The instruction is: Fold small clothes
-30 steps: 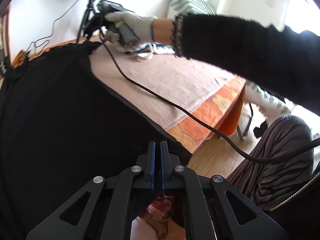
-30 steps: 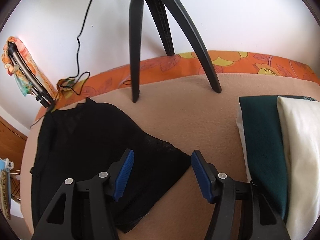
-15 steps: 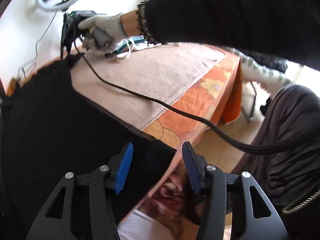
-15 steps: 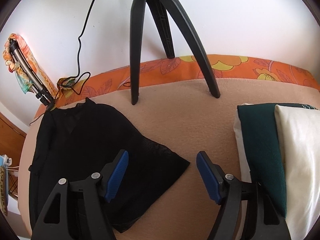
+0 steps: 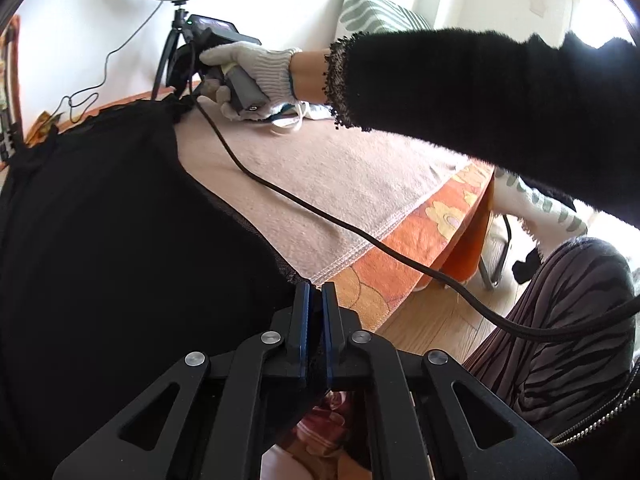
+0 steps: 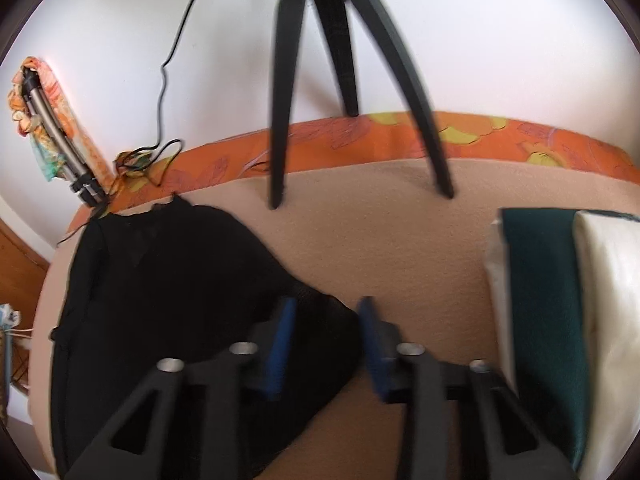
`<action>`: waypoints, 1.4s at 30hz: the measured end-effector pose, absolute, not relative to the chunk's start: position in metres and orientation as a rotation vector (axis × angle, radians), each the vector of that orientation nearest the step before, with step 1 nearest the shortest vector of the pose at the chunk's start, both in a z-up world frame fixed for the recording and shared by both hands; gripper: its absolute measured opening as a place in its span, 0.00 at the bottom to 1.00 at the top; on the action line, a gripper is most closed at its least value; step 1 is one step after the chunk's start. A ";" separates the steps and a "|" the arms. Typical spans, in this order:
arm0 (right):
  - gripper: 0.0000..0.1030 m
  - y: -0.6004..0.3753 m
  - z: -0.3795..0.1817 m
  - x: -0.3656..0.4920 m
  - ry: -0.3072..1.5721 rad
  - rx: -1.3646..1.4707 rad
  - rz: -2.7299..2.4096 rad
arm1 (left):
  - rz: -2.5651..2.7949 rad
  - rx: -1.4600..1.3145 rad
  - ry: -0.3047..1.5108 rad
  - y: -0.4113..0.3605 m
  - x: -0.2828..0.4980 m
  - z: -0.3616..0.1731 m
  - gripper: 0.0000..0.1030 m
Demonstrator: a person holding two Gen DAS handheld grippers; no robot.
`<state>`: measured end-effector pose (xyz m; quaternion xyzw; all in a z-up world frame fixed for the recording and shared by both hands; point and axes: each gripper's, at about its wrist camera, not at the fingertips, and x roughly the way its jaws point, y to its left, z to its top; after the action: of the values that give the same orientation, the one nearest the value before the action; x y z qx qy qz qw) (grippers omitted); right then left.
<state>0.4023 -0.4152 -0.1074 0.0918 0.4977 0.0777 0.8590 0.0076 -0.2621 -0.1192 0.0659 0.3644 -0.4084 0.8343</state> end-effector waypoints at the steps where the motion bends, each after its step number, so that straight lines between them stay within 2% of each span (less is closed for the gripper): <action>1: 0.02 -0.413 -0.107 0.402 1.048 0.194 0.176 | -0.862 0.125 0.773 -0.260 0.008 -0.119 0.04; 22: 0.01 -0.326 -0.034 0.401 0.992 -0.010 0.128 | -0.722 -0.197 0.763 -0.179 0.009 -0.116 0.04; 34: 0.00 -0.212 -0.026 0.416 1.005 -0.252 0.135 | -0.638 -0.304 0.736 -0.129 0.001 -0.119 0.03; 42: 0.00 -0.131 -0.047 0.430 1.016 -0.406 0.169 | -0.599 -0.329 0.719 -0.110 -0.001 -0.123 0.03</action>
<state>0.4301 -0.1310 -0.0466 -0.1927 0.4824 0.0801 0.8507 -0.0013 -0.1101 -0.1233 -0.1578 0.3450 -0.2875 0.8794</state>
